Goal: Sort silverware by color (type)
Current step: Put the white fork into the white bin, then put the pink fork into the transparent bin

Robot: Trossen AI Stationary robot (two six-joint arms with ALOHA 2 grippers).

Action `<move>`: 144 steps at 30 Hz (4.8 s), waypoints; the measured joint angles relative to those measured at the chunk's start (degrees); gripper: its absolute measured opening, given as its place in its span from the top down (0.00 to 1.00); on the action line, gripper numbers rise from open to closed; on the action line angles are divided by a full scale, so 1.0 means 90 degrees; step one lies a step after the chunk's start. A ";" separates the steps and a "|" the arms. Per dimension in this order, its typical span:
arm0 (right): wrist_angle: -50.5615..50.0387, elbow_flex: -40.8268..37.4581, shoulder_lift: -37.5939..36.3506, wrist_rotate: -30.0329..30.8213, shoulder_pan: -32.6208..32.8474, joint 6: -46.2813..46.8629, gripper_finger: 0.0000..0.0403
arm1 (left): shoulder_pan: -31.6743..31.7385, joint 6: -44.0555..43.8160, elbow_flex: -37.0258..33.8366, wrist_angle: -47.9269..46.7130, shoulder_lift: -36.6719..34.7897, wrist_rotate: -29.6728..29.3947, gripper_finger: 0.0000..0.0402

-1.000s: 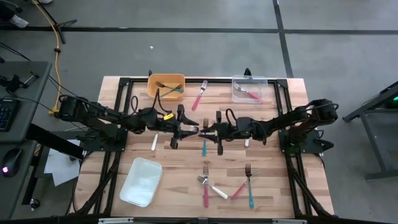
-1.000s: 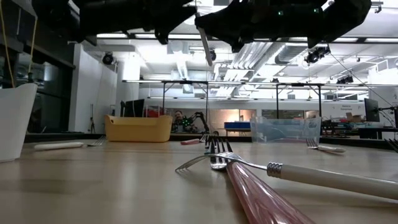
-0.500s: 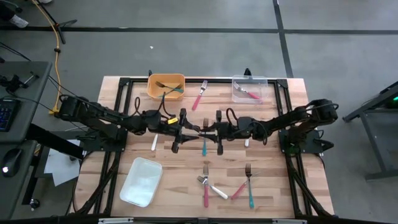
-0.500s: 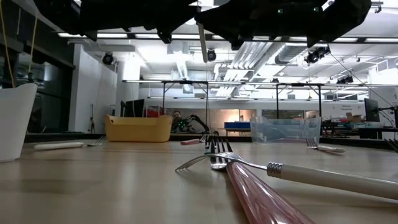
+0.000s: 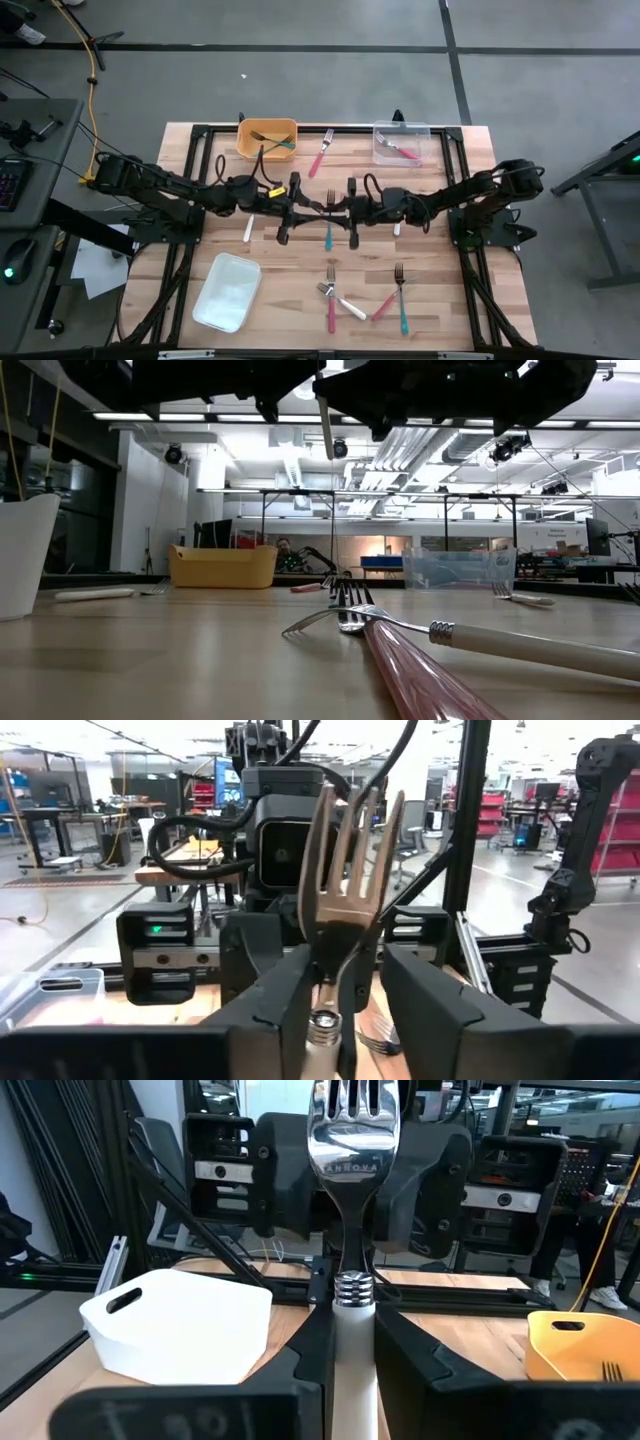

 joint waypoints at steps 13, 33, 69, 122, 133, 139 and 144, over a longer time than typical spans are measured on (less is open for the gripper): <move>0.0022 0.0005 -0.0002 -0.0026 0.0000 0.0078 0.85 | 0.0000 0.0202 0.0067 -0.0118 0.0007 -0.0273 0.98; -0.1100 0.0002 -0.0061 0.0459 -0.0002 0.0005 0.68 | -0.0487 0.0279 0.0935 -0.4814 -0.1353 -0.1439 0.99; -0.2532 -0.0002 -0.0061 0.1033 0.0000 0.0336 0.68 | -0.4078 -0.7686 0.2566 -1.0979 0.0557 -0.0130 0.99; -0.8954 0.0880 -0.1664 0.1157 0.2302 0.3108 0.87 | -0.1365 -0.1662 -0.0178 -0.4267 -0.0967 -0.0430 1.00; -1.0413 0.2121 -0.0068 0.0128 0.3205 0.3114 0.58 | -0.0778 -0.0937 -0.0908 -0.2112 -0.0967 -0.0521 1.00; -1.0833 0.2938 0.0873 -0.0377 0.3416 0.2648 0.55 | -0.0810 -0.0942 -0.0943 -0.2125 -0.0967 -0.0616 1.00; -1.0765 0.3249 0.1512 -0.0919 0.3571 0.2547 0.55 | -0.0833 -0.0936 -0.0946 -0.2165 -0.0967 -0.0678 1.00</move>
